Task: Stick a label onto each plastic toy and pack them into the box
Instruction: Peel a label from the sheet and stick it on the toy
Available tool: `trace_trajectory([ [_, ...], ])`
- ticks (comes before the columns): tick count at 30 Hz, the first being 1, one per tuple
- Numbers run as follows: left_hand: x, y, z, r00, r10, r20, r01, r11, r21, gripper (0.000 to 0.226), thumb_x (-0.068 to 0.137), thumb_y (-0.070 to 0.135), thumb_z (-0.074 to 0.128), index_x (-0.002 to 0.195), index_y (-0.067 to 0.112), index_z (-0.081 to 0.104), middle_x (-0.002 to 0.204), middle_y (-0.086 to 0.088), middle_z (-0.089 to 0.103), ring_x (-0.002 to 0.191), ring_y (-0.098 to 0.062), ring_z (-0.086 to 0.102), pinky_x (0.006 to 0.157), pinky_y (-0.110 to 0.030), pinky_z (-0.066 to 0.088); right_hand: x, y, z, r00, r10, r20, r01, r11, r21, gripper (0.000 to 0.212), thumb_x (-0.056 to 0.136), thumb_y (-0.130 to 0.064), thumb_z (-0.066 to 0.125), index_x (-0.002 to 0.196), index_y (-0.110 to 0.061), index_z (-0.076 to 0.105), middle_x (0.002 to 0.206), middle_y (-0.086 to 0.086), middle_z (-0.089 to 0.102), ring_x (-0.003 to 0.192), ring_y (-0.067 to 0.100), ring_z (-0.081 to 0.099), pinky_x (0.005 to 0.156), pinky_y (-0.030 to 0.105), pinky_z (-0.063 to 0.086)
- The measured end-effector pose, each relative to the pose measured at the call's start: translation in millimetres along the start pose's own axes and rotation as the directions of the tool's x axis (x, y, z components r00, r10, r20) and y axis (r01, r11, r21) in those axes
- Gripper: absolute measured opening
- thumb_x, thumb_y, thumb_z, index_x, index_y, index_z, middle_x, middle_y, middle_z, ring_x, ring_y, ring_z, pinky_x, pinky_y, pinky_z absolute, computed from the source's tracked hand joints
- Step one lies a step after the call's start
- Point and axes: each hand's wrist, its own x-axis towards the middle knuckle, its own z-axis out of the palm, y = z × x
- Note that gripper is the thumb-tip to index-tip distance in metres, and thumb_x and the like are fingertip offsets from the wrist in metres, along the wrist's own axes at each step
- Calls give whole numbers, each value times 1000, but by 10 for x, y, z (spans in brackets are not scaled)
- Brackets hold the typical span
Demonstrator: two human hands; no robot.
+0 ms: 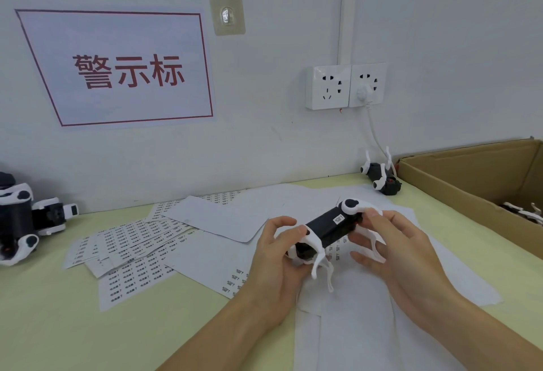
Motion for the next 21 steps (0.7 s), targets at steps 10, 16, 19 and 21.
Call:
trace_trajectory([
  [10, -51, 35, 35, 997, 63, -34, -62, 998, 26, 31, 71, 21, 66, 94, 6, 54, 80, -13, 52, 67, -28, 52, 53, -30, 50, -6, -78, -58, 973, 82, 215, -83, 997, -7, 34, 94, -34, 49, 117, -21, 69, 115, 9, 71, 103, 33, 68, 67, 41, 55],
  [16, -66, 46, 55, 998, 53, -35, -53, 999, 10, 33, 71, 26, 68, 93, 7, 52, 75, -8, 52, 62, -22, 52, 49, -27, 48, -7, 18, -22, 955, 6, 296, 39, 989, -144, 26, 85, -33, 57, 95, -22, 78, 108, 2, 72, 85, 21, 68, 63, 32, 53],
  [19, -65, 51, 53, 998, 36, -45, -36, 999, 4, 32, 71, 21, 71, 93, 7, 52, 75, -8, 53, 65, -22, 52, 45, -24, 46, 17, 37, -39, 954, -11, 299, 59, 987, -150, 32, 85, -37, 53, 97, -21, 78, 107, 0, 72, 85, 20, 69, 62, 30, 54],
  [21, -62, 58, 49, 999, 19, -50, -19, 1000, -8, 33, 71, 20, 74, 88, 7, 50, 72, -6, 51, 62, -21, 51, 42, -23, 44, 18, 34, -40, 950, -21, 310, 70, 987, -145, 33, 83, -39, 55, 97, -20, 77, 106, 0, 72, 83, 19, 69, 62, 29, 55],
])
